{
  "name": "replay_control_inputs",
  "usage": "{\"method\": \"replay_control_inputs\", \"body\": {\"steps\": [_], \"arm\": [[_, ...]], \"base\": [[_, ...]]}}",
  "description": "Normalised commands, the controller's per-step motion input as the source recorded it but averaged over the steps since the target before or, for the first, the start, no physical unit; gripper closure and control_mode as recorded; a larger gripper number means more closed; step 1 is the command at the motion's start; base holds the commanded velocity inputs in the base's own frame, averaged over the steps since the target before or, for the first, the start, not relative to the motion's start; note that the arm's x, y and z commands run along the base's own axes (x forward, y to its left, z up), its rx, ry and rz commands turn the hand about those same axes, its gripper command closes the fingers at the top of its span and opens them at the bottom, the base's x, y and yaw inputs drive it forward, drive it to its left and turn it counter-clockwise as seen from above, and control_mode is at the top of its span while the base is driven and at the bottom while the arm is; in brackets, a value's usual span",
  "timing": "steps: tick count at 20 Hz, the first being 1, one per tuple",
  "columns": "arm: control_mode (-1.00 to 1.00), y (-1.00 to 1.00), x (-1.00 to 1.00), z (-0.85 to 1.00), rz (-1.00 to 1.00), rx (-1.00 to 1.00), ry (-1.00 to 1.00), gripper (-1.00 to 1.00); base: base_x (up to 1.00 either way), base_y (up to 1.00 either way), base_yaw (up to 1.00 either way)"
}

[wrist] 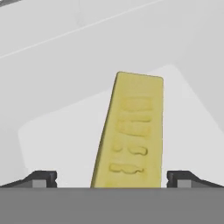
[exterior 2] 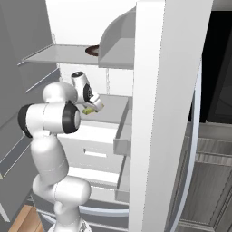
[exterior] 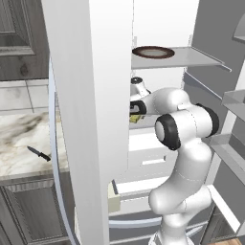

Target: Retrieve the butter from the fridge and place it on a plate on the dining table. Then retrieve the butter knife by the fridge and place it near the plate.

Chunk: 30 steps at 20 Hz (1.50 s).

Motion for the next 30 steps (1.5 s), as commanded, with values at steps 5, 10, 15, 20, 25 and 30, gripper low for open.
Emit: {"method": "replay_control_inputs", "body": {"steps": [5, 10, 15, 20, 25, 30], "arm": [[-1.0, -0.21, 0.01, -0.31, 0.0, 0.01, 0.04, -1.0], [-1.0, 0.0, 0.0, -0.46, 0.0, 0.06, 0.0, 1.0], [-1.0, 0.03, 0.0, -0.32, 0.0, 0.04, 0.0, 1.0], [-1.0, -0.03, 0.02, 0.16, 0.07, 0.0, 0.01, 1.0], [-1.0, -0.51, -0.08, 0.05, 0.22, -0.01, -0.07, 1.0], [-1.0, -0.14, -0.68, 0.03, 0.26, -0.02, -0.07, 1.0]], "base": [[0.0, 0.0, 0.0], [0.0, 0.0, 0.0], [0.0, 0.0, 0.0], [0.0, 0.0, 0.0], [0.0, 0.0, 0.0], [0.0, 0.0, 0.0]]}}
